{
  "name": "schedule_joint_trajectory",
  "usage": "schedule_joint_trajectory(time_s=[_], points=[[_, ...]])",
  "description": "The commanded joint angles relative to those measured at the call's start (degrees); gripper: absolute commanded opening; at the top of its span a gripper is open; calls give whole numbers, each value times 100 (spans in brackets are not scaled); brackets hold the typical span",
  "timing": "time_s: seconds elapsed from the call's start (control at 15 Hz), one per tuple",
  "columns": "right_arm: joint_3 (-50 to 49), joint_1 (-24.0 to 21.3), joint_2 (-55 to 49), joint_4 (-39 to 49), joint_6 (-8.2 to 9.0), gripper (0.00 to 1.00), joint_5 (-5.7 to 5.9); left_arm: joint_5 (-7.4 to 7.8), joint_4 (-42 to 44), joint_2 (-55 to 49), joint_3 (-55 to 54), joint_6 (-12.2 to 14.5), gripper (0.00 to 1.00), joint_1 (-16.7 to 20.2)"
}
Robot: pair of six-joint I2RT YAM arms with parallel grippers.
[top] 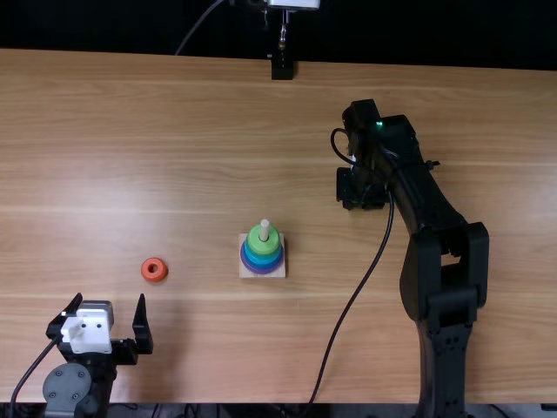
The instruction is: Build the Hanoi tower: stack the rings onto the peg from bottom to top in this color order: purple, dark blue, light blue, dark green, light green, yellow, orange.
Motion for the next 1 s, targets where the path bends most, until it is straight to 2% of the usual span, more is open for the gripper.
schedule_joint_trajectory(time_s=[0.0,0.07,0.73,0.8,0.93], points=[[-91,7,120,9,18,84,114,35,-459,-62,-644,19,100,4],[-91,7,129,9,18,100,135,35,-459,-62,-644,19,100,-5],[331,-19,314,642,18,100,135,35,-459,-62,-644,19,100,4],[331,-10,314,674,18,86,146,35,-459,-62,-644,19,100,4],[313,-2,323,642,18,47,135,35,-459,-62,-644,19,100,-5]])
